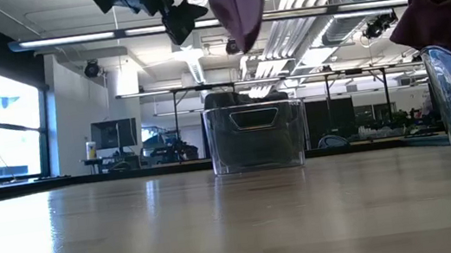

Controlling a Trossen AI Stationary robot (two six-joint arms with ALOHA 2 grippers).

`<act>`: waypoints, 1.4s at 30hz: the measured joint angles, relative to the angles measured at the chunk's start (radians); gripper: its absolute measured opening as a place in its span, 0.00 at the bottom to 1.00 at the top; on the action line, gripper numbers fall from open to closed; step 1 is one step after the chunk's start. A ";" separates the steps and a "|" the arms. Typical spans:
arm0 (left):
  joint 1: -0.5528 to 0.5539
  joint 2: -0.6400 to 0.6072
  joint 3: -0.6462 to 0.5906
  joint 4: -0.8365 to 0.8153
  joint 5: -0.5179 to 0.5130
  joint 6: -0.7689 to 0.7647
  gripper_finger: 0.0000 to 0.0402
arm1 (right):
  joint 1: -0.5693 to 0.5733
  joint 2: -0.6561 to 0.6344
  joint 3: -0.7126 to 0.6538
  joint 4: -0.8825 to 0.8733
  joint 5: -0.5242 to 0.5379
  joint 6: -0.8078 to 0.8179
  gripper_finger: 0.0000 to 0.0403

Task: Pick & Place hat
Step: Put the red cap into the bottom transparent bin

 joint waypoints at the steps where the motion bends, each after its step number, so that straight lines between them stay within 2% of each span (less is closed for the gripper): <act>1: 0.000 0.000 0.000 0.004 0.000 0.004 0.59 | 0.001 -0.006 0.000 -0.006 -0.003 0.001 0.01; 7: -0.003 -0.007 0.000 0.151 0.022 0.064 0.59 | 0.008 -0.013 0.000 -0.007 -0.055 0.037 0.01; 10: -0.025 0.052 0.003 0.300 0.059 0.052 0.59 | 0.016 -0.013 0.000 -0.006 -0.079 0.084 0.01; 15: -0.058 0.152 0.004 0.503 0.250 -0.090 0.59 | 0.024 -0.018 0.000 -0.007 -0.090 0.094 0.01; 21: -0.073 0.238 0.000 0.608 0.339 -0.190 0.59 | 0.030 -0.044 0.000 -0.007 -0.095 0.176 0.00; 26: -0.090 0.239 0.000 0.678 0.439 -0.260 0.59 | 0.034 -0.079 0.000 -0.028 -0.062 0.176 0.01; 32: -0.122 0.240 0.000 0.712 0.476 -0.321 0.59 | 0.034 -0.112 0.000 -0.116 -0.035 0.175 0.01; 36: -0.124 0.211 -0.001 0.718 0.542 -0.404 0.54 | 0.034 -0.137 0.000 -0.238 0.004 0.129 0.01; 42: -0.124 0.162 0.001 0.730 0.572 -0.455 0.37 | 0.034 -0.159 0.000 -0.356 0.050 0.104 0.01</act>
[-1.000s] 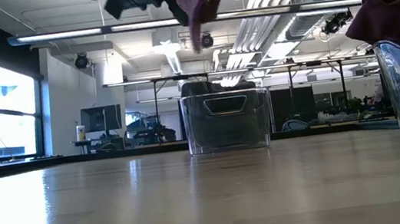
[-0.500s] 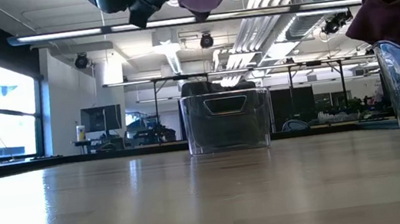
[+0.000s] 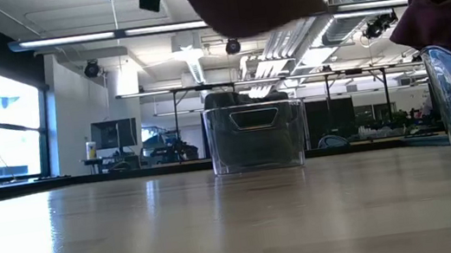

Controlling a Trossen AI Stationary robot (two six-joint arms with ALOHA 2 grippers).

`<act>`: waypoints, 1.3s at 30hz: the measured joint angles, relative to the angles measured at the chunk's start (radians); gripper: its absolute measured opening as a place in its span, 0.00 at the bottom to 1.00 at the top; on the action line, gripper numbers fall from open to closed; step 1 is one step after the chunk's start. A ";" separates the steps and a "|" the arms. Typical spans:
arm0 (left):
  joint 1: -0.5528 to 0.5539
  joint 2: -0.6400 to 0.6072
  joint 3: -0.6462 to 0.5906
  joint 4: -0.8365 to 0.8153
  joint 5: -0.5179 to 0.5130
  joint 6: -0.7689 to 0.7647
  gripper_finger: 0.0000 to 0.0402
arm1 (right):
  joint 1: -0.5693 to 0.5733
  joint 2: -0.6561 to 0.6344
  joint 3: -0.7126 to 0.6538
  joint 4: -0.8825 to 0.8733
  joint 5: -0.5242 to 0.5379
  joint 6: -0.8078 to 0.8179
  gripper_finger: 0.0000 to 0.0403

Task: Pick & Place hat
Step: Put the red cap into the bottom transparent bin

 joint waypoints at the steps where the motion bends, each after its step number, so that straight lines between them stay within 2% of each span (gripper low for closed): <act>1: 0.000 -0.004 0.001 0.002 0.002 -0.001 0.34 | 0.000 0.000 0.000 -0.007 0.001 -0.002 0.01; 10: 0.018 -0.053 -0.005 -0.041 0.018 -0.062 0.07 | 0.000 -0.005 0.000 -0.004 0.009 -0.027 0.00; 13: 0.045 -0.084 0.000 -0.020 -0.064 -0.033 0.01 | 0.000 -0.005 0.000 -0.004 0.009 -0.043 0.01; 16: 0.067 -0.105 -0.001 -0.024 -0.167 0.051 0.02 | 0.000 -0.005 0.000 -0.003 0.008 -0.044 0.01; 19: 0.066 -0.104 -0.001 -0.034 -0.304 0.185 0.08 | 0.000 -0.005 0.000 -0.003 0.004 -0.044 0.00; 22: 0.066 -0.098 -0.001 -0.032 -0.395 0.270 0.19 | 0.006 -0.004 0.000 0.016 0.002 -0.034 0.01; 28: 0.057 -0.002 -0.002 0.008 -0.437 0.273 0.49 | 0.043 -0.004 0.000 0.104 0.001 -0.014 0.00; 30: 0.042 0.044 -0.002 0.098 -0.434 0.229 0.59 | 0.053 -0.004 0.000 0.113 0.004 0.010 0.01; 34: -0.008 0.146 -0.001 0.376 -0.389 0.036 0.73 | 0.063 -0.004 0.000 0.124 0.005 0.057 0.01; 37: -0.049 0.203 -0.001 0.550 -0.361 -0.069 0.76 | 0.068 -0.004 0.000 0.146 0.005 0.084 0.00; 39: -0.066 0.213 0.000 0.587 -0.353 -0.113 0.76 | 0.068 -0.004 0.000 0.158 0.005 0.108 0.01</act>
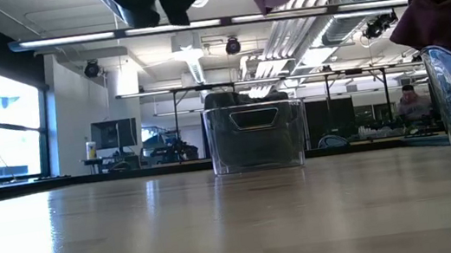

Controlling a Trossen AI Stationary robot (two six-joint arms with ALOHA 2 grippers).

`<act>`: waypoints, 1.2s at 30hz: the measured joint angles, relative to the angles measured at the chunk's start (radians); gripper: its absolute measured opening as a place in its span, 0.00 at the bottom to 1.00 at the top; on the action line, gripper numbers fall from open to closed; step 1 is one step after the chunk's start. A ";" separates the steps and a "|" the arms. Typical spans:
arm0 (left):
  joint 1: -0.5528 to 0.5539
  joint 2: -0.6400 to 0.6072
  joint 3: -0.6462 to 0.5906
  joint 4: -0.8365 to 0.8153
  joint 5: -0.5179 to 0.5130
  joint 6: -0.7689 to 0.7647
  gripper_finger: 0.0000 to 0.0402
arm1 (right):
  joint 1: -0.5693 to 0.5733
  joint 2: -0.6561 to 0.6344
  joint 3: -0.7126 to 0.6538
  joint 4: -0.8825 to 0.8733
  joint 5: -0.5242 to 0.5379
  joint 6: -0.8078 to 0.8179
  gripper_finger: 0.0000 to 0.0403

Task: Pick & Place hat
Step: Put the red cap into the bottom transparent bin

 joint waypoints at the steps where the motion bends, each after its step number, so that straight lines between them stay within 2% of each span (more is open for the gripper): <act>1: -0.004 0.003 0.007 0.000 0.011 -0.013 0.76 | 0.000 0.000 0.000 0.004 0.000 0.006 0.00; 6: 0.003 0.033 0.063 -0.050 0.092 -0.034 0.72 | -0.001 -0.011 0.000 0.016 0.008 0.008 0.00; 10: 0.000 0.029 0.113 -0.091 0.208 -0.069 0.67 | -0.001 -0.036 0.000 0.002 0.016 0.008 0.00; 15: 0.010 0.017 0.158 -0.104 0.356 -0.170 0.58 | -0.001 -0.084 0.000 -0.096 0.053 0.004 0.00; 22: 0.015 -0.031 0.171 -0.098 0.366 -0.184 0.47 | -0.001 -0.125 0.000 -0.223 0.100 -0.042 0.00; 29: 0.015 -0.030 0.170 -0.106 0.340 -0.228 0.39 | -0.001 -0.132 0.000 -0.241 0.112 -0.073 0.00; 32: 0.027 -0.030 0.170 -0.132 0.334 -0.236 0.31 | -0.001 -0.132 0.000 -0.241 0.112 -0.082 0.00; 36: 0.050 -0.035 0.170 -0.146 0.343 -0.236 0.12 | -0.001 -0.132 0.000 -0.245 0.113 -0.083 0.01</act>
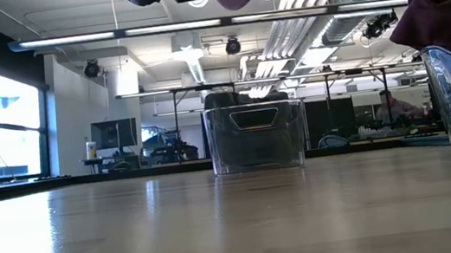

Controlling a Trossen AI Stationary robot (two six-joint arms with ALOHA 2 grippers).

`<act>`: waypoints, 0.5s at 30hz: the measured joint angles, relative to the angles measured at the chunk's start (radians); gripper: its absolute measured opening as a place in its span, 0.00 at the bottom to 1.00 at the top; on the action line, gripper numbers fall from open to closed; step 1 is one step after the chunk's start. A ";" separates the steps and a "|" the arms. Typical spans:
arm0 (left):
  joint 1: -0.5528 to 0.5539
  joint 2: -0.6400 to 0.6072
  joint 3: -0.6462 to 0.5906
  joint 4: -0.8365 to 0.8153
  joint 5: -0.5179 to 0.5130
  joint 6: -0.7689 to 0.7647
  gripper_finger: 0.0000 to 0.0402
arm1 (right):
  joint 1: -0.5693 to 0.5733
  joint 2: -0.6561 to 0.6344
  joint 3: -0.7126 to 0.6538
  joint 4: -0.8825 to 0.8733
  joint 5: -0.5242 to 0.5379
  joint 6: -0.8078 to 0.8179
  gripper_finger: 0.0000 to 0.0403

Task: Pick & Place hat
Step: Put the red cap into the bottom transparent bin

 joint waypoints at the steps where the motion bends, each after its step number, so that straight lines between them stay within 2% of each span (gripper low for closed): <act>1: 0.009 -0.011 -0.002 -0.012 0.007 -0.001 0.06 | 0.000 0.000 0.000 -0.004 0.002 -0.001 0.01; 3: 0.023 -0.030 -0.001 -0.012 0.006 -0.002 0.02 | 0.000 0.001 0.000 -0.004 0.020 -0.007 0.00; 5: 0.033 -0.033 0.001 -0.007 0.002 -0.002 0.04 | 0.008 0.001 0.000 -0.008 0.052 0.008 0.01; 8: 0.045 -0.045 -0.003 -0.021 0.016 -0.001 0.02 | 0.013 0.001 0.000 -0.006 0.059 0.032 0.06; 11: 0.044 -0.055 0.001 -0.025 0.028 0.000 0.01 | -0.012 -0.005 0.000 -0.004 0.024 0.034 0.17; 15: 0.034 -0.050 -0.002 -0.041 0.040 -0.025 0.01 | -0.075 -0.012 0.000 0.010 -0.009 0.017 0.37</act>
